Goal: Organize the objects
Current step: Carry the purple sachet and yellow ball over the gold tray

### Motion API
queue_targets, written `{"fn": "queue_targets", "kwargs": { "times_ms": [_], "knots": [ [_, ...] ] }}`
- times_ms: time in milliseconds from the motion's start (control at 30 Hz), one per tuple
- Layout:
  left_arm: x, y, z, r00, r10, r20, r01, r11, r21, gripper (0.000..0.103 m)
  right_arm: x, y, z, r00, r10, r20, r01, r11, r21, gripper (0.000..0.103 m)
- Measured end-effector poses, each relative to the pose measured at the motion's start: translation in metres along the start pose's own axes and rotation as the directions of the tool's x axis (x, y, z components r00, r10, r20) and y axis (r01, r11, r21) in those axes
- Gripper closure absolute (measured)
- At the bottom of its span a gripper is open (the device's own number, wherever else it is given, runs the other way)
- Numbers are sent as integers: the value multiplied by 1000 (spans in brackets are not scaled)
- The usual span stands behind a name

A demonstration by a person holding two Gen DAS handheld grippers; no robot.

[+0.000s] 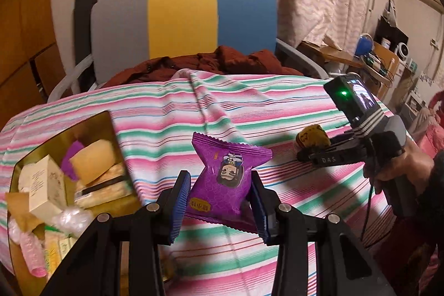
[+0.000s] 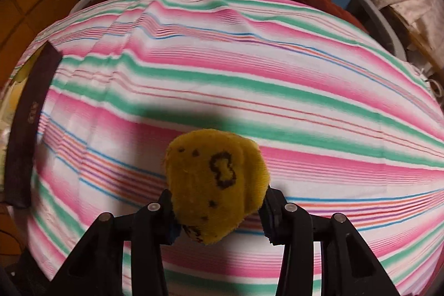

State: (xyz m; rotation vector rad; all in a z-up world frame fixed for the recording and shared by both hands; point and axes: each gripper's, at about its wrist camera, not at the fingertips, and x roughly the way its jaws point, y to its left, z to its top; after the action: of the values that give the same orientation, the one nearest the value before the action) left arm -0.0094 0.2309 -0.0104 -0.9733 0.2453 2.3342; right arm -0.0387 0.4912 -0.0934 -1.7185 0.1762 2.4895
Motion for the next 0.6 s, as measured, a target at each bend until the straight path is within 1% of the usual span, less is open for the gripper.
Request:
{"fn": "queue_targets", "kwargs": {
  "times_ms": [200,300,433,500,533,600],
  "knots": [
    [-11,33,-11,1000,27,0,-27,998,-60,61,0,43,1,999,24,-21,-25,999,-39,58],
    [-19,58,-18,998,56,2,-55,993,-109,61,-6,61,1,998,58,-12,-58,997,-46,58],
    [-31,91,-25,996,94,5,-92,980,-176,61,-22,94,2,993,112,34,-110,992,-61,58],
    [-37,106,-28,993,115,9,-110,973,-204,61,-36,113,6,987,147,69,-141,987,-81,58],
    [-40,115,-31,992,126,10,-120,968,-222,61,-44,120,1,983,163,85,-155,984,-89,58],
    [-48,132,-36,989,145,12,-137,956,-258,61,-57,140,6,970,209,120,-197,975,-107,58]
  ]
}}
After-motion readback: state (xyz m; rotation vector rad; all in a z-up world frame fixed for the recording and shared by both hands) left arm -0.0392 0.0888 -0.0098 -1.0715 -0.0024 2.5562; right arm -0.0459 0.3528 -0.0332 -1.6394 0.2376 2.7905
